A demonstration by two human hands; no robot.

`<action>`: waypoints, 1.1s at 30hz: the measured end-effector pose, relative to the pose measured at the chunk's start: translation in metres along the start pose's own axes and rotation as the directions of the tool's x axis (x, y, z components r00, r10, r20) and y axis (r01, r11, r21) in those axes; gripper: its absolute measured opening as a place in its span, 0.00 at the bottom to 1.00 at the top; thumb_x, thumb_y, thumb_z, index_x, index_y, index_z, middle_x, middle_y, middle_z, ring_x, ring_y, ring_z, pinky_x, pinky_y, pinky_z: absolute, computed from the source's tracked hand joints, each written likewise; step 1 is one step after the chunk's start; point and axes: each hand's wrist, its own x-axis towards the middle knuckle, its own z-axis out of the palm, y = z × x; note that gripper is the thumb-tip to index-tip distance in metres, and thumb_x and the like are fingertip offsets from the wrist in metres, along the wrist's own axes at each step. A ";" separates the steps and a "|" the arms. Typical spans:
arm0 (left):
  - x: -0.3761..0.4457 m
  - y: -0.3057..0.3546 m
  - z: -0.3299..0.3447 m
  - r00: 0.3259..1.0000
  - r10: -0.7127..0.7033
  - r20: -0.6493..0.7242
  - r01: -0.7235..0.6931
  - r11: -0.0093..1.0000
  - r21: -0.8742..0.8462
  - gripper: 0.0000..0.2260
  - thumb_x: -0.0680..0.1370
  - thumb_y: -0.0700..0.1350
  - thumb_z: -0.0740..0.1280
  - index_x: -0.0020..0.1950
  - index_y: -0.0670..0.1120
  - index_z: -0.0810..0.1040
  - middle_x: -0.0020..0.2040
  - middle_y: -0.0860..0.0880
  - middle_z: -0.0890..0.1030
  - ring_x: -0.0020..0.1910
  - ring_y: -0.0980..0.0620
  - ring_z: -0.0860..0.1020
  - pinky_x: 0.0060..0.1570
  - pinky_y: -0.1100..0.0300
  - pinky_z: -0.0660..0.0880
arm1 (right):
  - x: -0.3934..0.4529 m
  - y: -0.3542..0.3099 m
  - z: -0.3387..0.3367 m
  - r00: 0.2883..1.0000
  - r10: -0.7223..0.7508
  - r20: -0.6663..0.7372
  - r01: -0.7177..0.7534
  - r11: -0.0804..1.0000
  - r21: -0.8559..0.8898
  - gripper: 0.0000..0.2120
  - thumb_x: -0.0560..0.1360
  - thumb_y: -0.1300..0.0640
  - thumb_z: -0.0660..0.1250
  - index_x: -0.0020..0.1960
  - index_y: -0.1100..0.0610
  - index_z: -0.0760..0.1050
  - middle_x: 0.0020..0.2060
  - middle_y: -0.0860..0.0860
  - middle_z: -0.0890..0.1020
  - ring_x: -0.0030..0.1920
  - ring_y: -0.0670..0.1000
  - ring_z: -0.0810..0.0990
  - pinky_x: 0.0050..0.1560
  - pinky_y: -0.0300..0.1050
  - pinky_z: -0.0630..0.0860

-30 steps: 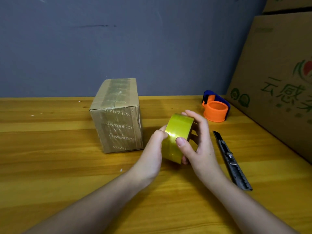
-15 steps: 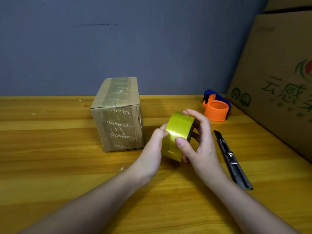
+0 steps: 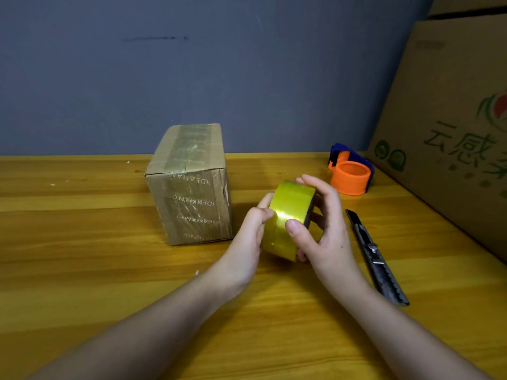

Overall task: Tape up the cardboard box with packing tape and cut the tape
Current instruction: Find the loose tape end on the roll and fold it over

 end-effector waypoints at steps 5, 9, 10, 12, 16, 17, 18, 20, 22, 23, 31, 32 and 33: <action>0.002 0.000 0.000 1.000 -0.002 0.004 0.002 1.000 -0.013 0.17 0.71 0.46 0.51 0.52 0.52 0.77 0.41 0.44 0.80 0.36 0.49 0.78 0.36 0.57 0.77 | 0.001 0.002 -0.001 1.000 -0.026 -0.009 0.026 0.999 -0.025 0.33 0.68 0.40 0.67 0.69 0.50 0.65 0.64 0.48 0.72 0.65 0.51 0.73 0.61 0.60 0.73; 0.003 0.000 -0.001 1.000 0.011 0.013 -0.011 0.999 -0.030 0.18 0.70 0.45 0.51 0.51 0.53 0.78 0.42 0.45 0.81 0.37 0.49 0.78 0.37 0.56 0.77 | 0.001 0.003 -0.001 0.999 -0.034 -0.006 0.034 0.999 -0.023 0.36 0.67 0.34 0.66 0.69 0.50 0.64 0.65 0.49 0.72 0.65 0.52 0.73 0.61 0.59 0.73; 0.003 0.000 -0.001 1.000 0.013 0.019 -0.013 0.999 -0.033 0.18 0.70 0.45 0.51 0.51 0.52 0.77 0.41 0.45 0.80 0.37 0.49 0.78 0.37 0.56 0.77 | 0.001 0.003 -0.001 0.999 -0.033 -0.004 0.033 0.999 -0.022 0.36 0.67 0.33 0.65 0.69 0.50 0.64 0.65 0.49 0.72 0.65 0.51 0.72 0.62 0.59 0.73; 0.003 0.000 -0.001 0.999 0.019 0.031 -0.018 1.000 -0.020 0.18 0.69 0.44 0.51 0.52 0.51 0.76 0.42 0.46 0.80 0.38 0.50 0.78 0.37 0.57 0.78 | 0.001 0.003 -0.002 0.999 -0.035 -0.007 0.035 0.999 -0.020 0.35 0.68 0.35 0.66 0.69 0.50 0.64 0.65 0.49 0.72 0.66 0.51 0.72 0.62 0.59 0.73; 0.001 -0.002 -0.002 0.999 0.036 0.037 -0.036 0.999 -0.002 0.18 0.70 0.44 0.51 0.55 0.51 0.74 0.41 0.47 0.81 0.38 0.50 0.78 0.38 0.57 0.77 | 0.001 0.002 -0.001 1.000 -0.027 -0.007 0.027 1.000 0.001 0.35 0.67 0.32 0.65 0.69 0.47 0.64 0.65 0.47 0.72 0.63 0.53 0.74 0.55 0.66 0.75; 0.001 -0.003 -0.003 0.999 0.030 0.038 -0.030 0.999 -0.013 0.18 0.71 0.45 0.51 0.55 0.50 0.74 0.40 0.46 0.81 0.37 0.49 0.78 0.38 0.57 0.77 | 0.001 0.001 -0.001 1.000 -0.022 -0.004 0.022 1.000 0.007 0.36 0.67 0.31 0.64 0.69 0.46 0.64 0.65 0.47 0.72 0.63 0.53 0.74 0.53 0.68 0.75; 0.002 -0.003 -0.003 0.999 0.021 0.036 -0.021 1.000 -0.022 0.18 0.71 0.46 0.50 0.55 0.50 0.74 0.39 0.46 0.80 0.36 0.49 0.78 0.37 0.57 0.77 | 0.001 0.001 -0.001 1.000 -0.021 -0.003 0.021 1.000 0.006 0.36 0.67 0.30 0.64 0.69 0.46 0.64 0.65 0.46 0.72 0.63 0.53 0.74 0.53 0.68 0.75; 0.003 -0.003 -0.003 1.000 0.000 0.025 0.001 1.000 -0.025 0.19 0.71 0.48 0.50 0.57 0.50 0.73 0.41 0.45 0.80 0.36 0.49 0.78 0.38 0.57 0.77 | 0.001 0.001 -0.001 1.000 -0.029 -0.003 0.029 1.000 -0.007 0.35 0.67 0.33 0.66 0.69 0.48 0.64 0.65 0.47 0.72 0.65 0.52 0.73 0.58 0.63 0.74; 0.003 -0.002 -0.002 1.000 0.000 0.015 0.000 1.000 -0.002 0.19 0.71 0.47 0.51 0.58 0.50 0.73 0.42 0.46 0.81 0.37 0.50 0.79 0.37 0.57 0.78 | 0.001 0.002 -0.001 1.000 -0.028 -0.001 0.028 1.000 -0.009 0.35 0.67 0.36 0.67 0.69 0.49 0.64 0.65 0.48 0.72 0.65 0.52 0.73 0.61 0.60 0.73; 0.002 -0.002 -0.002 1.000 0.002 0.014 -0.002 1.000 0.015 0.18 0.71 0.46 0.52 0.57 0.50 0.73 0.41 0.47 0.81 0.36 0.51 0.79 0.36 0.58 0.78 | 0.001 0.002 -0.001 1.000 -0.028 -0.001 0.028 1.000 -0.008 0.35 0.68 0.35 0.66 0.69 0.49 0.64 0.65 0.49 0.72 0.65 0.51 0.73 0.61 0.59 0.73; 0.002 0.003 0.001 1.000 -0.007 0.012 0.007 1.000 0.022 0.19 0.69 0.44 0.52 0.57 0.49 0.73 0.44 0.45 0.80 0.40 0.49 0.78 0.39 0.54 0.77 | 0.001 0.003 -0.002 0.999 -0.039 0.003 0.039 0.999 0.007 0.36 0.67 0.30 0.64 0.69 0.48 0.64 0.65 0.49 0.72 0.65 0.52 0.73 0.59 0.61 0.74; 0.001 0.006 0.004 1.000 -0.031 -0.005 0.031 0.998 0.056 0.22 0.67 0.44 0.53 0.60 0.47 0.72 0.47 0.41 0.79 0.43 0.46 0.78 0.43 0.52 0.76 | 0.001 0.003 -0.002 0.999 -0.037 0.008 0.037 0.999 0.013 0.36 0.67 0.31 0.64 0.69 0.48 0.64 0.65 0.49 0.72 0.64 0.52 0.73 0.59 0.61 0.74; 0.005 0.010 0.008 0.997 -0.061 -0.047 0.065 0.992 0.110 0.25 0.64 0.43 0.54 0.62 0.44 0.70 0.50 0.38 0.77 0.46 0.43 0.77 0.47 0.51 0.75 | 0.001 0.002 -0.002 0.999 -0.038 0.011 0.038 0.999 0.014 0.35 0.68 0.32 0.64 0.69 0.48 0.64 0.64 0.48 0.72 0.64 0.52 0.73 0.59 0.61 0.74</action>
